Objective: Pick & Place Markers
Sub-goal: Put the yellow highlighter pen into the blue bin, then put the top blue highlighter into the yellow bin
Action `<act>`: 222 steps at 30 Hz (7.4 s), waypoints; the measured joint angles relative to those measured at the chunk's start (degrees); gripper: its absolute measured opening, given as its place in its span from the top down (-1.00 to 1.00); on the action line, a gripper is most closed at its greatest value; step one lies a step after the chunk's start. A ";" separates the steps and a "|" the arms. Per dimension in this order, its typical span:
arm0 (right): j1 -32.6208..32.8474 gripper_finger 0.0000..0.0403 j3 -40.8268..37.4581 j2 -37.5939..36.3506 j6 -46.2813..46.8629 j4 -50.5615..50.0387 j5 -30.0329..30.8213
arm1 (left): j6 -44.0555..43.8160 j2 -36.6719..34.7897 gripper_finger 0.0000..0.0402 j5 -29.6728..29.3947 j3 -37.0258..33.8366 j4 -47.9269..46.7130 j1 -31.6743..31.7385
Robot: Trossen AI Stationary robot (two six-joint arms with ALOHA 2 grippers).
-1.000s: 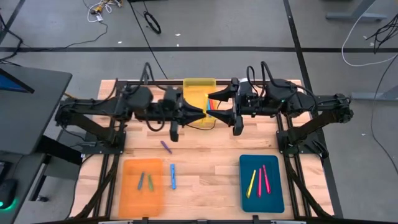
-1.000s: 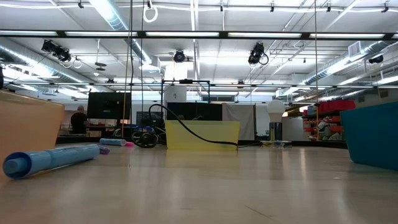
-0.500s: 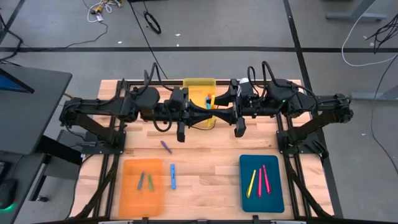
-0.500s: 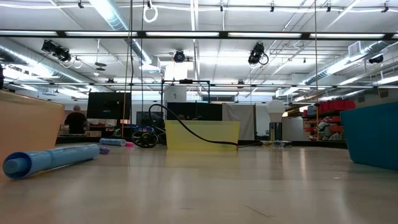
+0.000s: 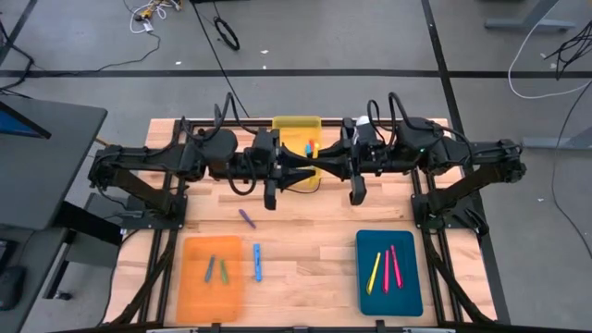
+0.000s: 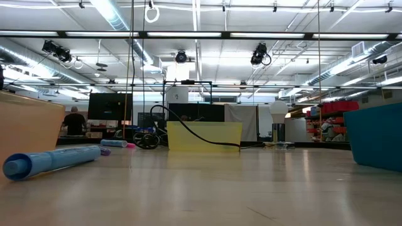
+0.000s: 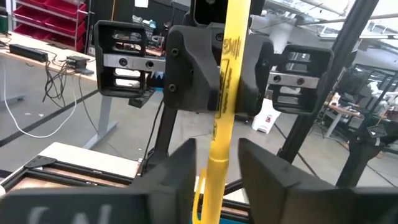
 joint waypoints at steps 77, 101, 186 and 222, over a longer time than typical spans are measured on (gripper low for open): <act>41.76 0.92 0.02 1.73 112.58 -76.60 5.14 | -1.95 -4.33 0.02 3.72 -0.04 -8.02 3.87; 34.93 0.92 -14.00 13.96 113.33 -63.84 -0.04 | -3.01 -4.33 0.02 7.79 -0.04 -8.14 3.82; 29.47 -0.60 -30.82 -25.21 12.95 -36.26 19.24 | -3.07 -4.31 0.02 4.51 -0.04 -10.95 8.04; 16.48 -0.60 -32.30 -77.68 3.97 -59.91 28.49 | -4.77 -4.02 0.02 1.49 -0.04 -10.66 8.04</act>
